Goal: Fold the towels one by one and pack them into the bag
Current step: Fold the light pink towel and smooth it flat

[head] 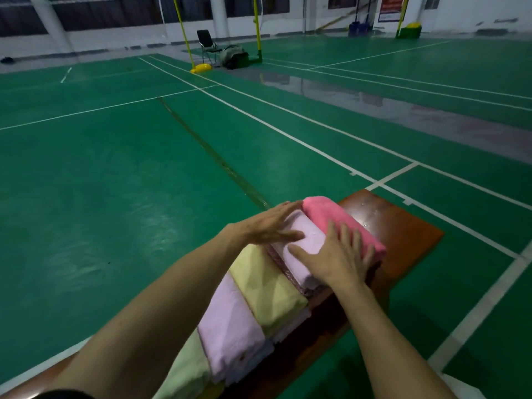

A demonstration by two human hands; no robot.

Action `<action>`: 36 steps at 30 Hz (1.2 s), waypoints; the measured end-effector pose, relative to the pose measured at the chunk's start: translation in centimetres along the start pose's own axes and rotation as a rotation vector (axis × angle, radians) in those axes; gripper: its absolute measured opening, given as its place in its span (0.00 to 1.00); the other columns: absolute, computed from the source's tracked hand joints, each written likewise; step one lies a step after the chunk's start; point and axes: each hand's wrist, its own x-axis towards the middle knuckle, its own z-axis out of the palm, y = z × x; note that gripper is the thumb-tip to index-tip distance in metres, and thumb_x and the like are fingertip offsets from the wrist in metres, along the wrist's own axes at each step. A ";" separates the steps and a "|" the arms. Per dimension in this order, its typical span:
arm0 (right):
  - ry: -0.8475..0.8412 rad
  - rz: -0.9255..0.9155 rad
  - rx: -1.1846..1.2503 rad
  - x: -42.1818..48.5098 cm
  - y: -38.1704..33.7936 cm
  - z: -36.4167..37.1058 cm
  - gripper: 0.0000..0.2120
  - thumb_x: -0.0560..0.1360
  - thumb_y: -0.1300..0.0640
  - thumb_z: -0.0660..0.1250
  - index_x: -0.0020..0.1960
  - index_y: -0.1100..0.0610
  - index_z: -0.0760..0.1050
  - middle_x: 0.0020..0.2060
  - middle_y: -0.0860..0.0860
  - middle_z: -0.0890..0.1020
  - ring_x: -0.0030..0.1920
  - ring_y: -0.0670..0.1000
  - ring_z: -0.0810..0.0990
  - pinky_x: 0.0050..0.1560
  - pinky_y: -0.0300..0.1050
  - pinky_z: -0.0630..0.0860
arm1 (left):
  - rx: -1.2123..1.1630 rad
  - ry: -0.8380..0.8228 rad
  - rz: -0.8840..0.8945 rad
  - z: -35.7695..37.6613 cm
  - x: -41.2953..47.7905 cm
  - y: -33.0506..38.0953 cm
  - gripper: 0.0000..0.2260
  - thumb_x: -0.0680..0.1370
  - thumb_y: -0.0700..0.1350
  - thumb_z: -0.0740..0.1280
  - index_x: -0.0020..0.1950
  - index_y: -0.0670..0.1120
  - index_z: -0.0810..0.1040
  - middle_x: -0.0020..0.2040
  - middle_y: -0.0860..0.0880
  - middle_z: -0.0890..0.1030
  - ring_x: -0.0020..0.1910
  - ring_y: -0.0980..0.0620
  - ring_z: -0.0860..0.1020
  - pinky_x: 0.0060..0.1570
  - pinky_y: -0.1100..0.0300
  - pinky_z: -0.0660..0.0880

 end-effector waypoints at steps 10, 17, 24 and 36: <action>-0.062 -0.076 -0.158 -1.2 -0.1 1.1 0.47 0.73 0.25 0.49 0.81 0.53 0.42 0.80 0.52 0.45 0.79 0.57 0.40 0.74 0.63 0.35 | 0.197 -0.056 0.093 1.7 1.0 -1.0 0.33 0.78 0.59 0.63 0.78 0.59 0.50 0.80 0.47 0.42 0.78 0.51 0.43 0.73 0.59 0.42; -0.101 -0.063 -0.152 -1.0 -0.4 1.0 0.49 0.73 0.24 0.49 0.80 0.55 0.41 0.80 0.53 0.44 0.79 0.57 0.40 0.74 0.64 0.34 | 0.200 0.002 0.093 1.9 0.8 -1.1 0.33 0.78 0.59 0.63 0.79 0.56 0.52 0.80 0.48 0.47 0.78 0.51 0.45 0.73 0.59 0.43; -0.021 -0.088 -0.003 -1.9 -2.6 -2.4 0.49 0.72 0.27 0.58 0.80 0.56 0.48 0.80 0.54 0.50 0.79 0.57 0.44 0.75 0.66 0.42 | -0.274 0.240 -0.093 -0.7 -4.4 -0.8 0.32 0.76 0.57 0.68 0.77 0.55 0.58 0.79 0.54 0.51 0.78 0.54 0.45 0.76 0.48 0.48; -0.095 -0.566 0.354 -20.2 -14.3 2.8 0.35 0.78 0.41 0.63 0.78 0.58 0.58 0.77 0.54 0.62 0.77 0.51 0.56 0.75 0.40 0.50 | -0.284 0.427 -0.319 2.4 -30.7 -4.3 0.49 0.57 0.84 0.53 0.69 0.55 0.67 0.70 0.58 0.61 0.71 0.61 0.60 0.67 0.71 0.55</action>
